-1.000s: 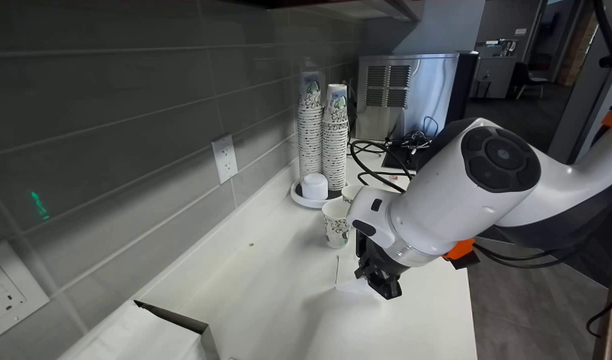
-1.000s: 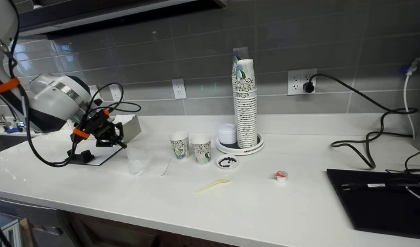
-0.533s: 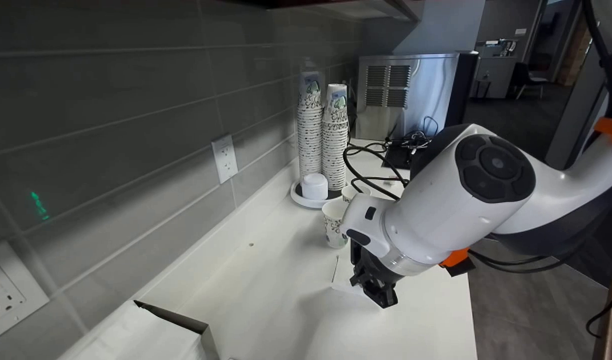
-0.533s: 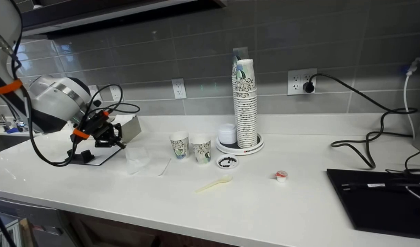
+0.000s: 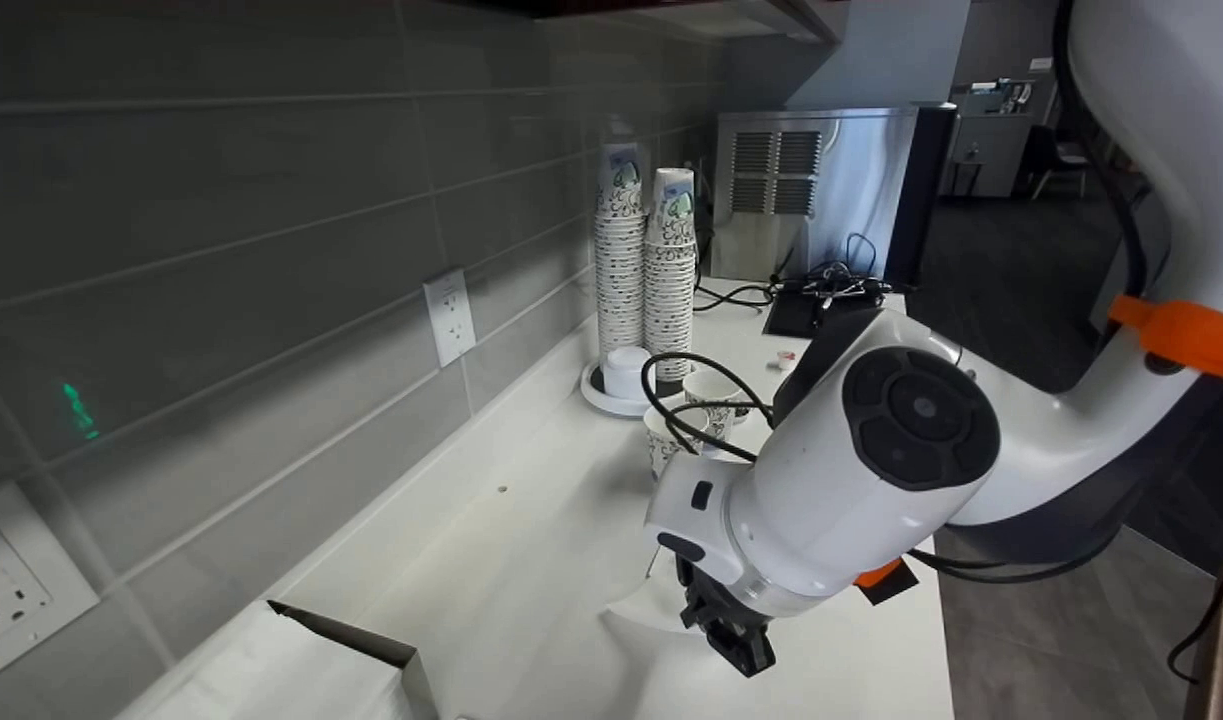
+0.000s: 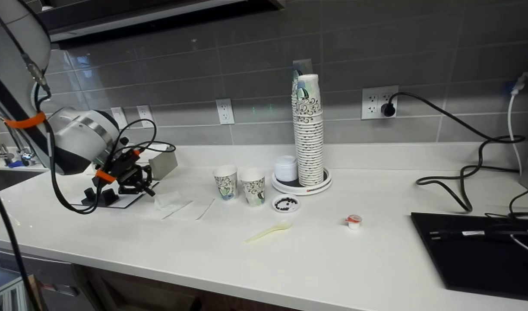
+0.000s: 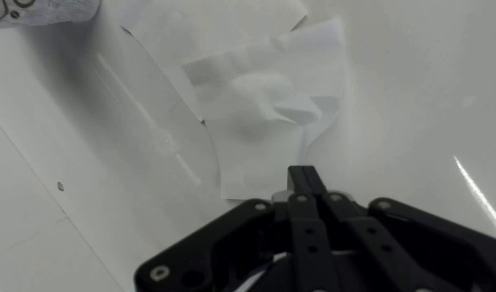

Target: Pick up two napkins and place them on the counter top

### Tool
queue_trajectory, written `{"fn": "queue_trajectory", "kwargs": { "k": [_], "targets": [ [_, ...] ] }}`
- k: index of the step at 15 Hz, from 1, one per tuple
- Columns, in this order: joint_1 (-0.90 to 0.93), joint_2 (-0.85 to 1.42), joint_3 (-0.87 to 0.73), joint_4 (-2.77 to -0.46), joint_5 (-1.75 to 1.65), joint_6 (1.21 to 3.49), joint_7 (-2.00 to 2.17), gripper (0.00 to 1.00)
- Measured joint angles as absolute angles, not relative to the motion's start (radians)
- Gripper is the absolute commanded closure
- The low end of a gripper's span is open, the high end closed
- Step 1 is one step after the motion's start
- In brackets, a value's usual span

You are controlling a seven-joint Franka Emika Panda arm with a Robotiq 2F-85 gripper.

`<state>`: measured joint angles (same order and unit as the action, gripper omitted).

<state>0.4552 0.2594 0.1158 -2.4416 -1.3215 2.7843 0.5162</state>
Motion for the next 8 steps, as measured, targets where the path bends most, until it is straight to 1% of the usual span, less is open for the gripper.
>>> {"fn": "queue_trajectory", "kwargs": {
  "k": [1,2,3,6,8],
  "targets": [
    [0.457,0.281,0.118,-2.428,-1.322,2.784,0.507,0.74],
    [0.459,0.302,0.120,-2.416,-1.322,2.785,0.498,0.73],
    [0.461,0.320,0.121,-2.404,-1.322,2.785,0.492,0.68],
    [0.462,0.348,0.127,-2.387,-1.321,2.786,0.474,0.46],
    [0.462,0.342,0.133,-2.388,-1.321,2.786,0.469,0.34]
  ]
}}
